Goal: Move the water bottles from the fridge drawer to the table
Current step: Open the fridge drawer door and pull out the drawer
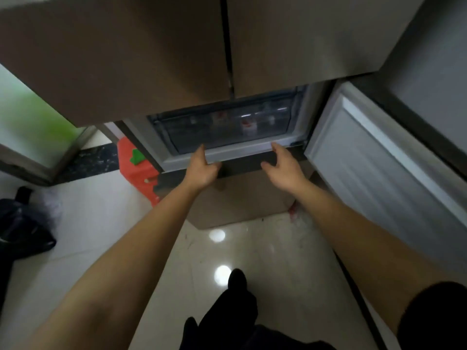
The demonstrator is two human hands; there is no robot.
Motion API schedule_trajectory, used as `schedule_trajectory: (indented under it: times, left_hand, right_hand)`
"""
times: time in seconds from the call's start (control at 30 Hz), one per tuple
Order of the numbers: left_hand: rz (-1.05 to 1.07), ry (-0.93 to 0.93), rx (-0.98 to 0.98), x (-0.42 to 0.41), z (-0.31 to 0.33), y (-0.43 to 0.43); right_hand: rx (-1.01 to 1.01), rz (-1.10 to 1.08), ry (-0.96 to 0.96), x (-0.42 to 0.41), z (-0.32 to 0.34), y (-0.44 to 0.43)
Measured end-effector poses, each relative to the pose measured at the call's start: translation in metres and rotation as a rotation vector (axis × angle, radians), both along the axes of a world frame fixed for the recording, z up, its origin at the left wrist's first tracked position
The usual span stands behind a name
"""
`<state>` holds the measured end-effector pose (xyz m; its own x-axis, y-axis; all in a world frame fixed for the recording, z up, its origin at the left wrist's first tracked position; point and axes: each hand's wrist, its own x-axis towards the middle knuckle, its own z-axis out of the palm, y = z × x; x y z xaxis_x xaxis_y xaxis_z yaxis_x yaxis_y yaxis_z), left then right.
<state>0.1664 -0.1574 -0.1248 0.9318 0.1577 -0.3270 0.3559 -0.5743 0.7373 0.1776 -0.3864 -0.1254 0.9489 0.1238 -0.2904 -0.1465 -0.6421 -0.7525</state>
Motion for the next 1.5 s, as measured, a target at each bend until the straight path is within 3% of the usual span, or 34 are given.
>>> schedule_trajectory:
  times: [0.1, 0.27, 0.4, 0.5, 0.6, 0.77, 1.0, 1.2, 1.5]
  left_hand:
    - [0.232, 0.069, -0.284, 0.03, -0.013, 0.023]
    - [0.465, 0.075, -0.689, 0.072, -0.028, 0.036]
    - [0.467, 0.023, -1.105, 0.098, -0.031, 0.038]
    - [0.511, -0.066, -1.398, 0.107, -0.033, 0.043]
    - [0.551, -0.087, -1.557, 0.105, -0.038, 0.042]
    - [0.619, -0.134, -1.533, 0.102, -0.026, 0.025]
    - [0.647, -0.061, -1.258, 0.079, -0.007, 0.012]
    - [0.732, -0.012, -1.114, 0.033, -0.021, 0.0]
    - [0.813, -0.016, -1.103, -0.037, -0.028, -0.022]
  right_hand:
    - [0.352, -0.198, 0.182, 0.046, -0.01, 0.039]
    - [0.793, -0.42, 0.286, 0.105, -0.025, 0.078]
    - [1.18, -0.586, 0.336, 0.129, -0.032, 0.091]
    - [1.354, -0.564, 0.337, 0.135, -0.032, 0.091]
    - [1.478, -0.612, 0.335, 0.14, -0.038, 0.086]
    - [1.473, -0.601, 0.372, 0.138, -0.029, 0.082]
    - [1.396, -0.581, 0.381, 0.112, -0.016, 0.076]
    - [1.161, -0.588, 0.33, 0.069, -0.033, 0.068]
    - [1.042, -0.556, 0.29, -0.01, -0.025, 0.046]
